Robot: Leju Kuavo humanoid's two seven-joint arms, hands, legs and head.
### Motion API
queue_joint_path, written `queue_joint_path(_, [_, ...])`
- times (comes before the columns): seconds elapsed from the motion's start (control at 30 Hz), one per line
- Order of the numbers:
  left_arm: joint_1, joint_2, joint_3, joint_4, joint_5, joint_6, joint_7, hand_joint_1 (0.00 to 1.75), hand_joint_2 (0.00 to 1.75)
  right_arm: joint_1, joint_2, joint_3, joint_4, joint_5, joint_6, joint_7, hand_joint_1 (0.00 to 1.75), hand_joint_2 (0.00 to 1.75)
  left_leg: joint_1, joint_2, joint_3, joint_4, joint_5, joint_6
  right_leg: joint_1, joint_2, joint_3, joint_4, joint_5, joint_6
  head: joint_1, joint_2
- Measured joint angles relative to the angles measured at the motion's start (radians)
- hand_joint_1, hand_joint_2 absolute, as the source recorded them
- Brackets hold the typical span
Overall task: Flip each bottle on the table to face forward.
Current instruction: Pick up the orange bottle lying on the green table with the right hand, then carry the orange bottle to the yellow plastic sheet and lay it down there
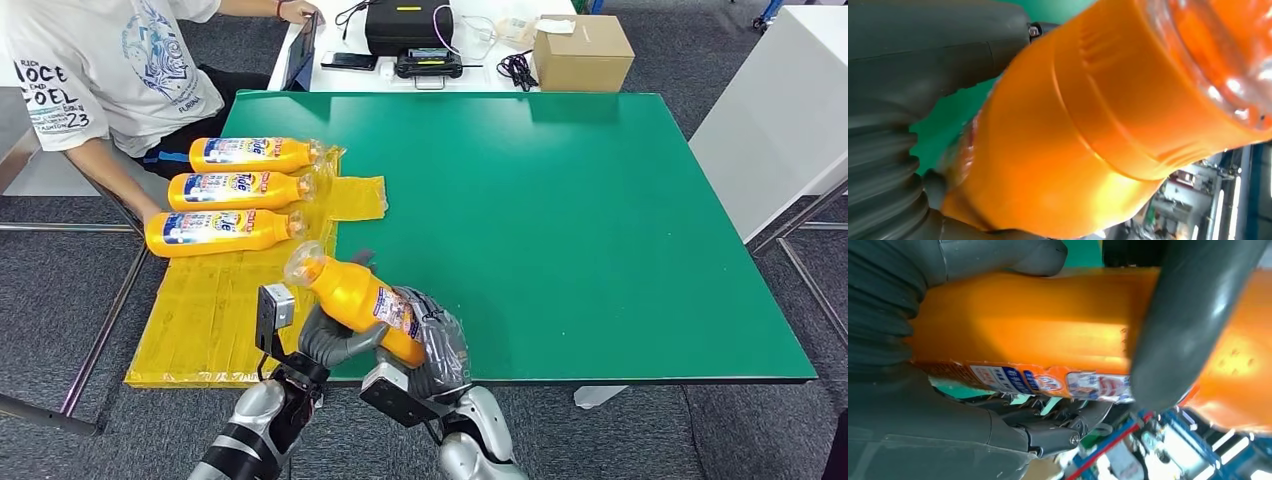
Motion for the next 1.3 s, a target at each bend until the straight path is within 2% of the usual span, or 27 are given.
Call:
queue_joint_path(0.13, [-0.006,-0.004,0.012,-0.016,0.003,0.026,-0.006,0.0,1.75,-0.039,0.001,0.03,0.034,-0.007,0.051,0.009,1.75,1.75,0.0,0.0,0.0,0.0,0.0,0.0,0.0,0.0,0.0,0.0,0.0,0.0,0.0,0.0])
queue_joint_path(0.33, [-0.007,-0.008,0.04,-0.035,0.078,0.013,-0.016,0.0,1.75,-0.094,0.001,0.068,0.108,-0.016,0.125,0.012,1.75,1.75,0.0,0.001,0.0,0.0,0.0,0.0,0.0,0.001,0.0,0.0,0.0,0.0,0.0,0.0])
queue_joint_path(0.57, [-0.001,-0.01,0.071,-0.045,0.12,0.009,-0.017,0.0,1.75,-0.14,0.003,0.1,0.164,-0.017,0.138,0.019,1.75,1.75,0.0,0.002,0.0,0.0,0.0,0.0,0.0,0.003,-0.001,0.0,0.0,0.0,0.0,0.0])
queue_joint_path(0.6, [0.0,-0.01,0.073,-0.046,0.121,0.009,-0.017,0.06,1.75,-0.142,0.003,0.101,0.168,-0.017,0.137,0.019,1.75,1.75,0.0,0.002,0.0,0.0,0.0,0.0,0.0,0.003,-0.001,0.0,0.0,0.0,0.0,0.0])
queue_joint_path(0.7, [0.002,-0.011,0.078,-0.046,0.121,0.008,-0.017,1.37,1.75,-0.148,0.004,0.107,0.178,-0.017,0.137,0.019,1.75,1.75,0.0,0.002,0.0,0.0,0.0,0.0,0.0,0.003,-0.002,0.0,0.0,0.0,0.0,0.0])
queue_joint_path(0.73, [0.003,-0.011,0.079,-0.046,0.121,0.006,-0.017,1.75,1.75,-0.149,0.004,0.108,0.18,-0.018,0.136,0.02,1.75,1.75,0.0,0.002,0.0,0.0,0.0,0.0,0.0,0.003,-0.002,0.0,0.0,0.0,0.0,0.0])
queue_joint_path(0.93, [0.007,-0.01,0.079,-0.049,0.089,-0.024,-0.012,1.75,1.75,-0.142,0.004,0.106,0.181,-0.027,0.11,0.02,1.75,1.75,0.0,0.002,0.0,0.0,0.0,0.0,0.0,0.003,-0.002,0.0,0.0,0.0,0.0,0.0])
queue_joint_path(1.0, [0.012,-0.008,0.073,-0.058,0.044,-0.02,-0.018,1.75,1.75,-0.129,0.003,0.1,0.174,-0.03,0.092,0.022,1.6,1.75,0.0,0.002,0.0,0.0,0.0,0.0,0.0,0.003,-0.002,0.0,0.0,0.0,0.0,0.0])
queue_joint_path(1.07, [0.017,-0.006,0.061,-0.073,-0.006,-0.002,-0.024,1.75,1.75,-0.114,0.003,0.092,0.162,-0.03,0.076,0.024,0.96,1.75,0.0,0.002,0.0,0.0,0.0,0.0,0.0,0.003,-0.002,0.0,0.0,0.0,0.0,0.0])
queue_joint_path(1.1, [0.019,-0.006,0.055,-0.081,-0.026,0.011,-0.025,1.75,1.75,-0.107,0.004,0.087,0.155,-0.029,0.069,0.025,0.69,1.75,0.0,0.002,0.0,0.0,0.0,0.0,0.0,0.003,-0.002,0.0,0.0,0.0,0.0,0.0])
queue_joint_path(1.13, [0.02,-0.006,0.049,-0.088,-0.042,0.024,-0.026,1.75,1.75,-0.1,0.004,0.084,0.148,-0.027,0.061,0.027,0.33,1.75,0.0,0.002,0.0,0.0,0.0,0.0,0.0,0.003,-0.002,0.0,0.0,0.0,0.0,0.0])
queue_joint_path(1.2, [0.022,-0.006,0.041,-0.103,-0.068,0.048,-0.03,1.75,1.75,-0.087,0.007,0.078,0.137,-0.02,0.047,0.031,0.1,1.75,0.0,0.002,0.0,0.0,0.0,0.0,0.0,0.003,-0.002,0.0,0.0,0.0,0.0,0.0])
queue_joint_path(1.23, [0.023,-0.007,0.037,-0.11,-0.08,0.058,-0.033,1.75,1.75,-0.082,0.008,0.075,0.133,-0.016,0.042,0.033,0.0,1.31,0.0,0.002,0.0,0.0,0.0,0.0,0.0,0.003,-0.002,0.0,0.0,0.0,0.0,0.0])
queue_joint_path(1.3, [0.024,-0.007,0.031,-0.123,-0.101,0.077,-0.04,1.75,1.75,-0.073,0.009,0.068,0.126,-0.009,0.033,0.036,0.0,0.44,0.0,0.002,0.0,0.0,0.0,0.0,0.0,0.003,-0.002,0.0,0.0,0.0,0.0,0.0])
